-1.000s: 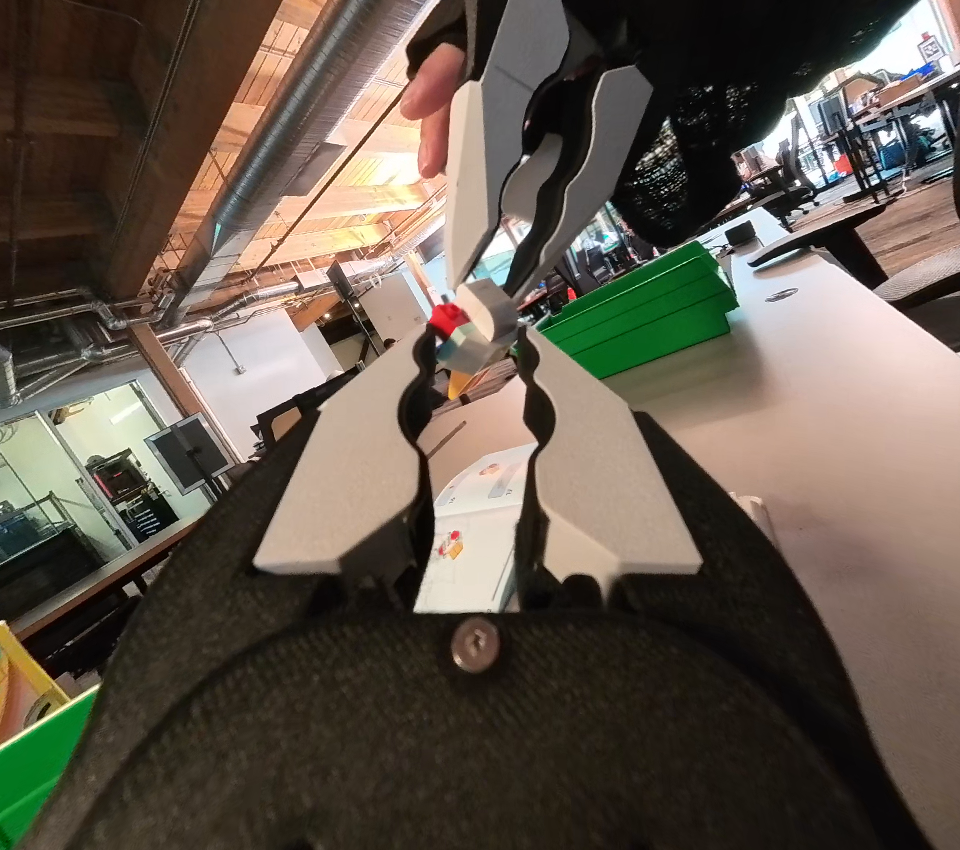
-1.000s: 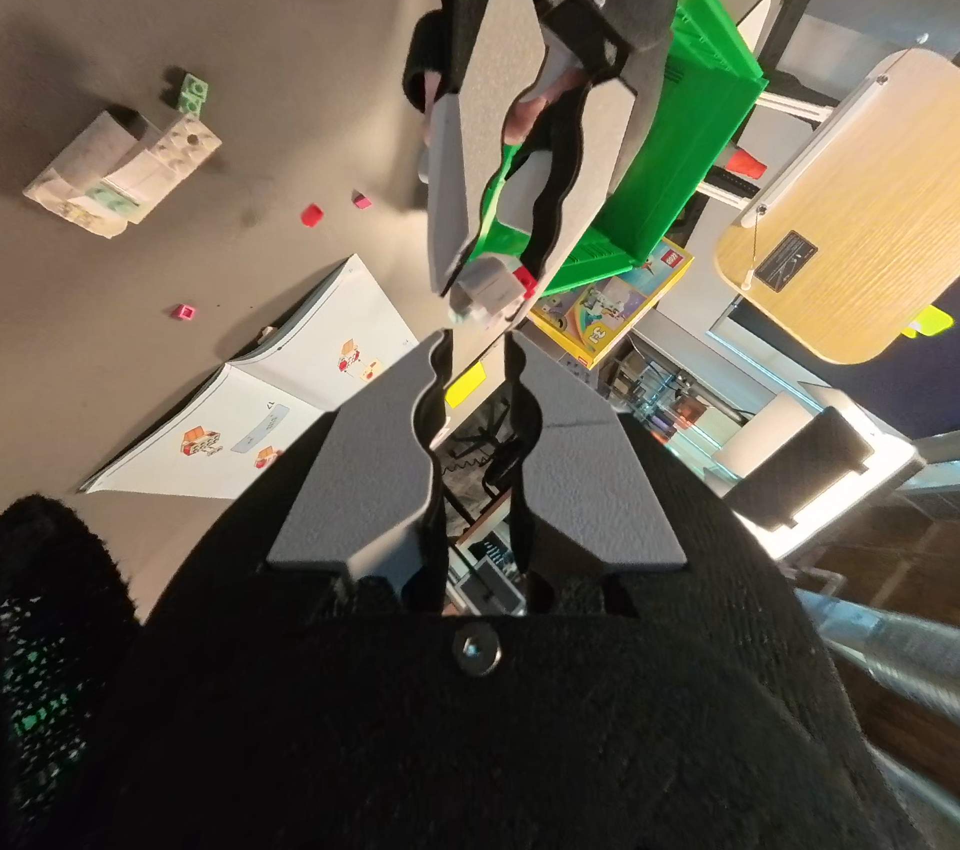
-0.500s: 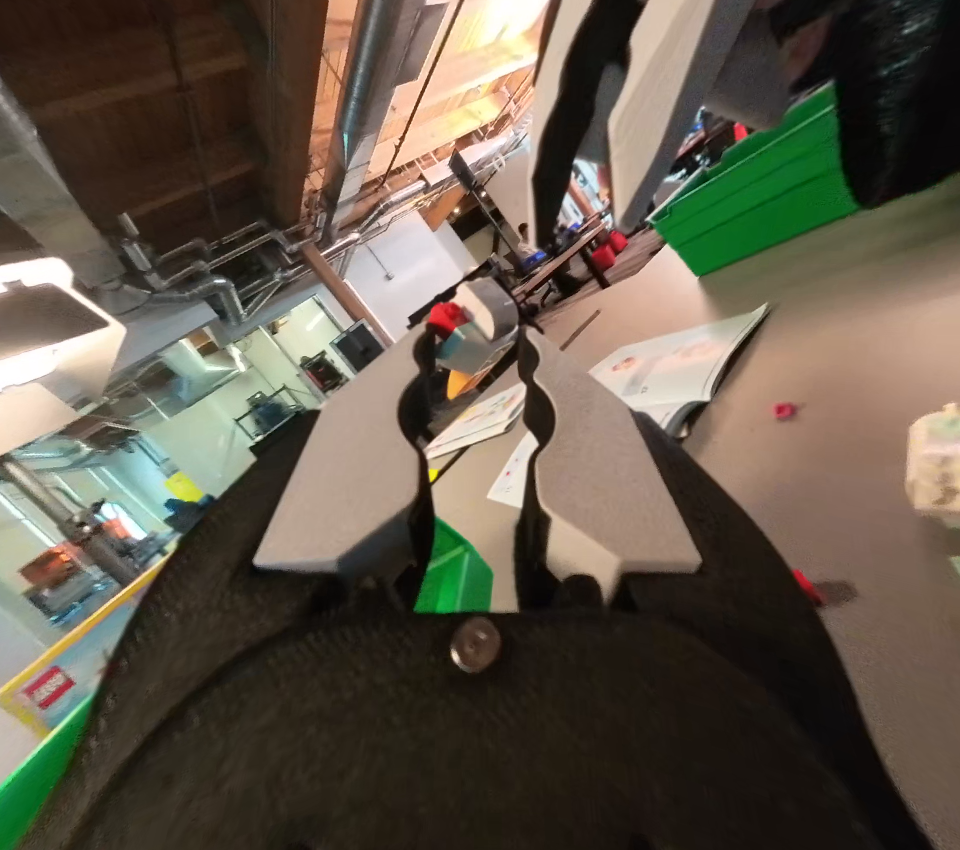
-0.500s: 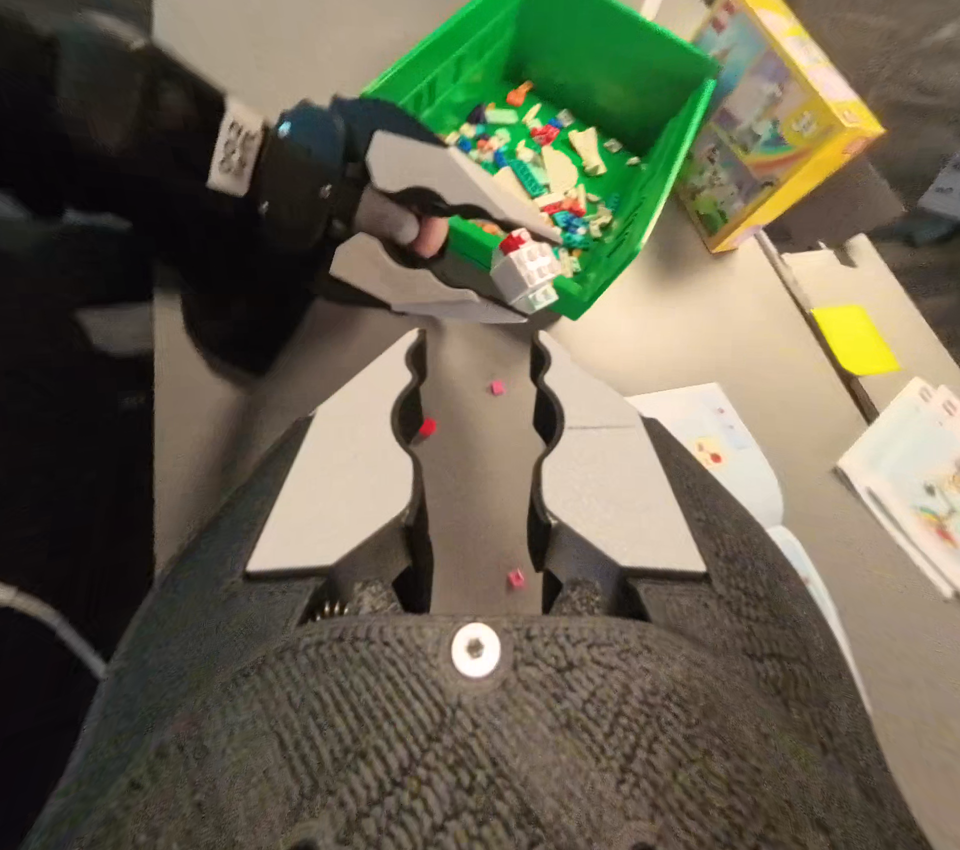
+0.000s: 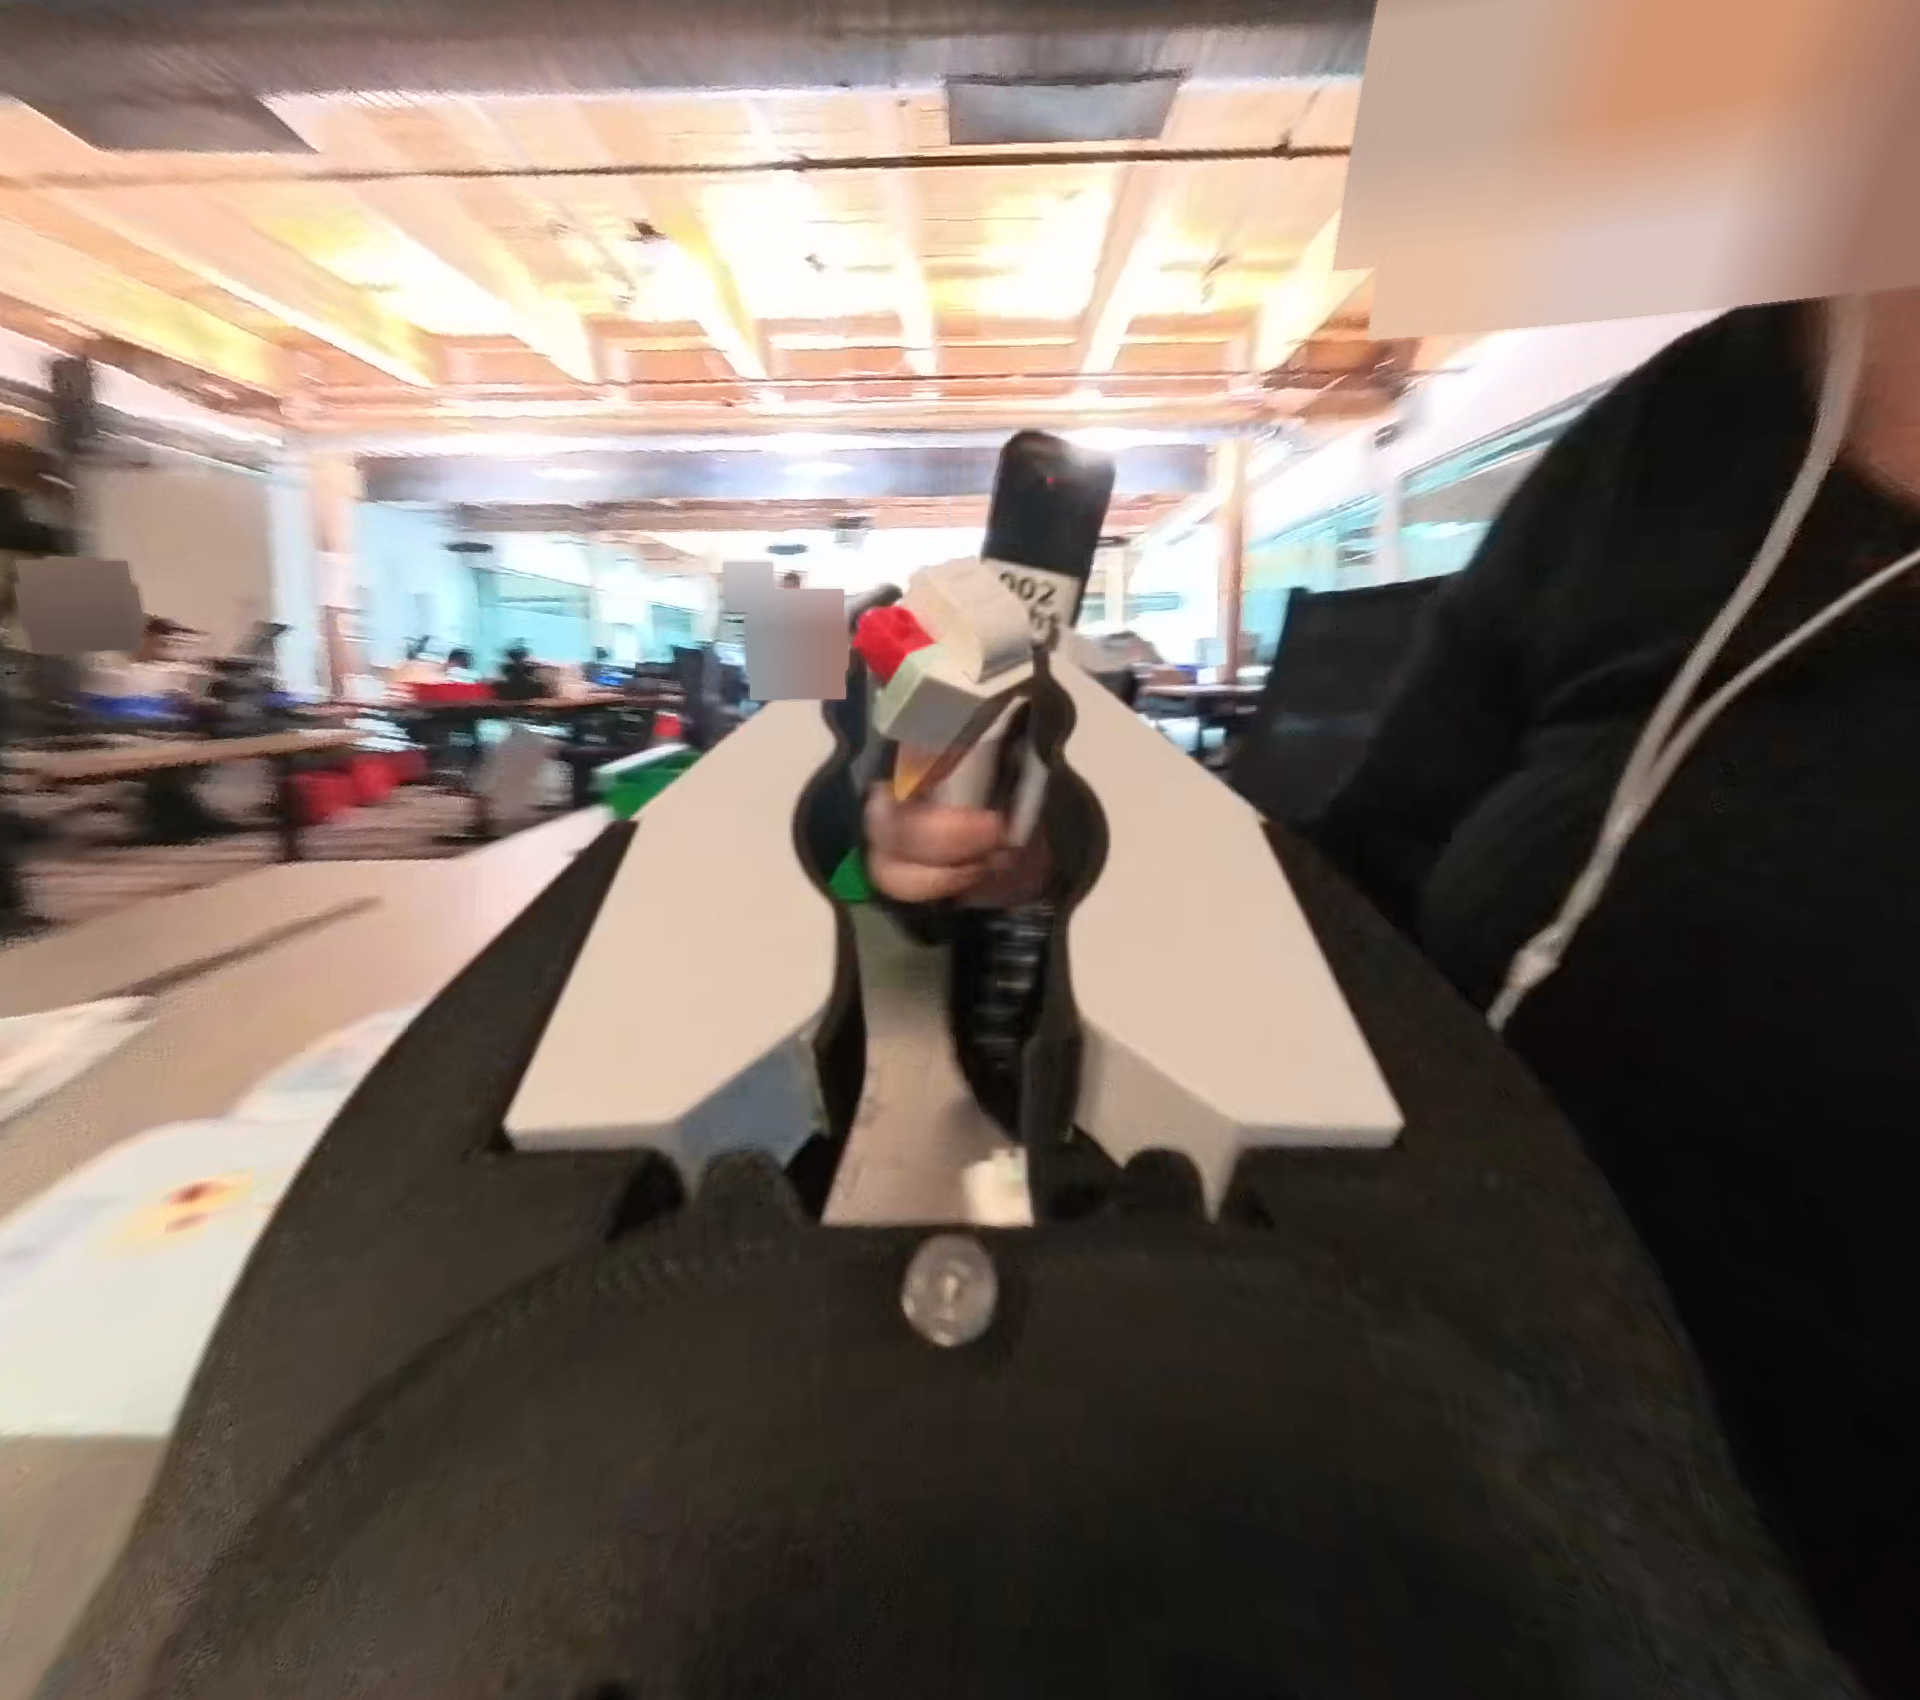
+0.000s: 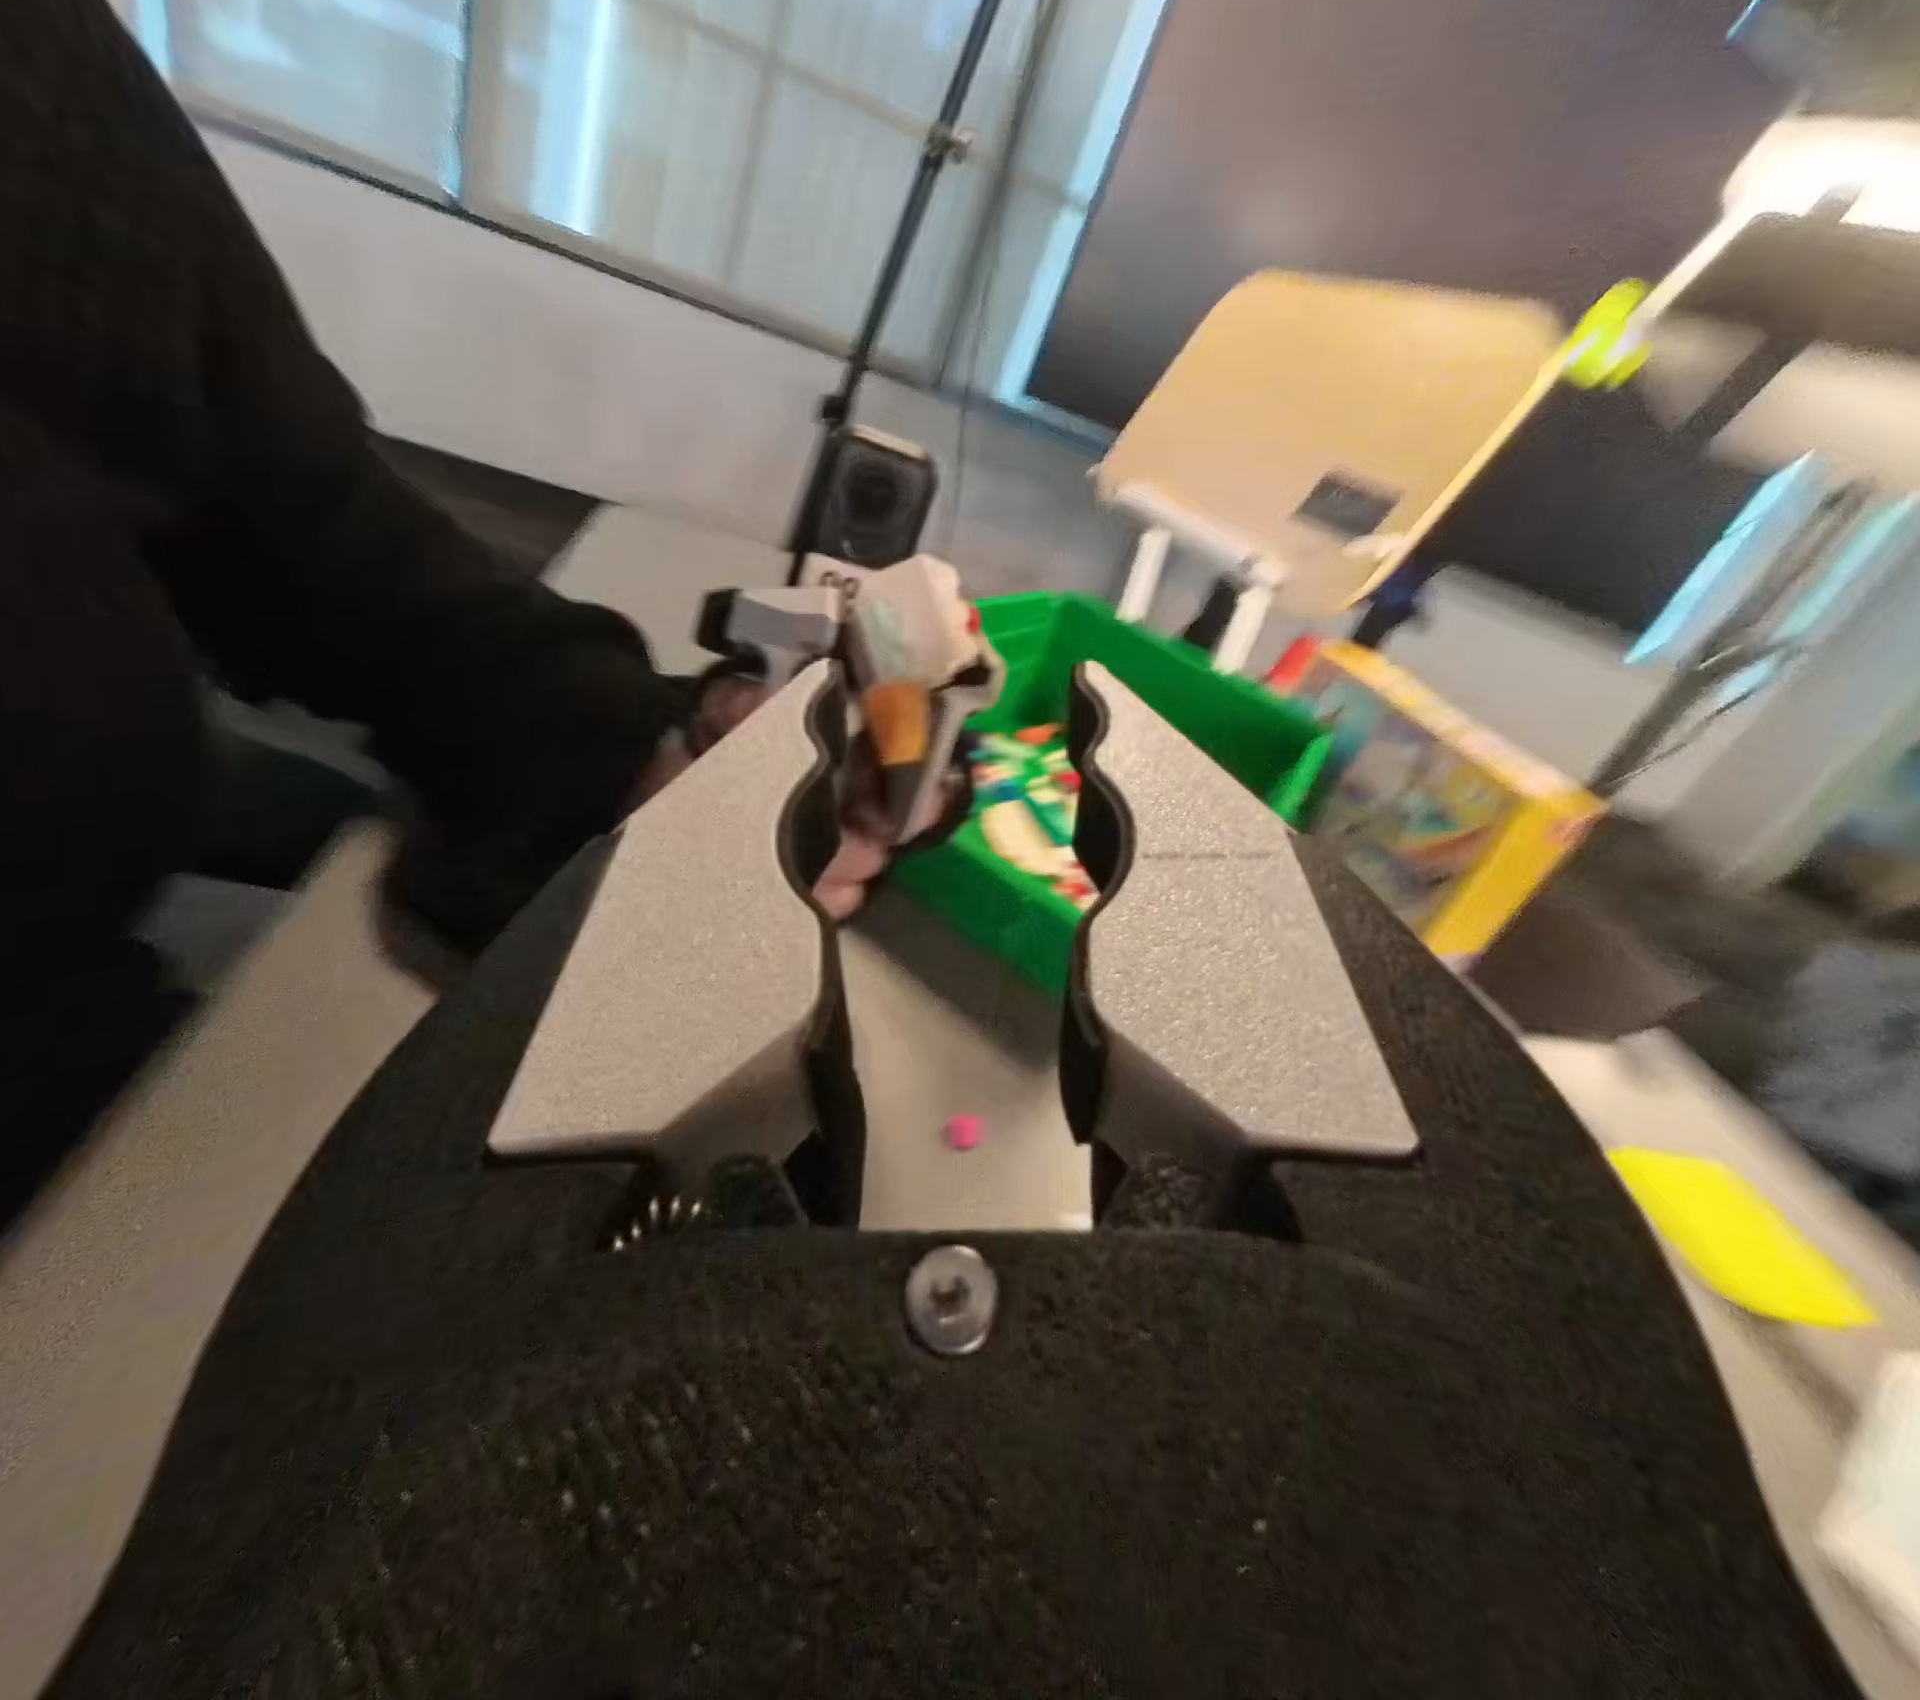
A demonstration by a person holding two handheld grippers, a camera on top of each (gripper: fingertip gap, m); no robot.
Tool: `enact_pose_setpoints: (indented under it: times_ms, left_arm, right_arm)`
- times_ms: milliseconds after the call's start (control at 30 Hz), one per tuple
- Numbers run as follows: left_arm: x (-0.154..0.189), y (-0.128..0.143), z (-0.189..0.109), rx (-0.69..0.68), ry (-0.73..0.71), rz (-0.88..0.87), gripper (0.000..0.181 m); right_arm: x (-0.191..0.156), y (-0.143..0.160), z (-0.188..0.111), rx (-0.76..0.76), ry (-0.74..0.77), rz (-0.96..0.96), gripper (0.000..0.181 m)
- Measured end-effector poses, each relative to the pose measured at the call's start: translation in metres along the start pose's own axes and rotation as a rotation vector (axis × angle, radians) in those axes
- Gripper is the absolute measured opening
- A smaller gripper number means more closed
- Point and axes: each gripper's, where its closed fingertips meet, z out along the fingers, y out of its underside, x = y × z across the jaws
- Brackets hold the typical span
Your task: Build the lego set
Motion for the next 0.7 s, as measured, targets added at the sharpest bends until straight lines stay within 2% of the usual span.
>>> enact_pose_setpoints:
  times_ms: [67,133,200,300,333,400,467,600,700]
  left_arm:
    - [0.0,0.005,0.003,-0.014,0.048,-0.097,0.031]
    - [-0.002,0.011,0.004,-0.024,0.05,-0.131,0.03]
    - [-0.005,0.017,0.007,-0.033,0.046,-0.143,0.03]
    - [-0.003,0.024,0.01,-0.066,0.062,-0.161,0.03]
    - [-0.003,0.028,0.012,-0.083,0.062,-0.164,0.031]
    - [-0.006,0.032,0.013,-0.097,0.045,-0.156,0.031]
    - [-0.016,0.039,0.014,-0.137,-0.016,-0.141,0.032]
    - [-0.052,0.045,0.003,-0.211,-0.271,-0.059,0.049]
    - [-0.055,0.039,-0.002,-0.22,-0.309,-0.013,0.039]
  right_arm:
    - [0.001,0.001,-0.003,0.004,0.08,-0.258,0.041]
    - [-0.004,0.009,0.0,-0.064,0.121,-0.451,0.043]
    - [-0.01,0.019,0.005,-0.124,0.119,-0.528,0.046]
    - [-0.008,0.033,0.008,-0.207,0.155,-0.615,0.038]
    - [-0.007,0.036,0.008,-0.229,0.171,-0.641,0.03]
    - [-0.004,0.04,0.006,-0.266,0.211,-0.704,0.028]
    - [0.006,0.046,0.003,-0.331,0.276,-0.752,0.027]
    - [0.027,0.057,-0.007,-0.47,0.389,-0.891,0.027]
    - [0.031,0.065,-0.009,-0.538,0.403,-0.973,0.027]
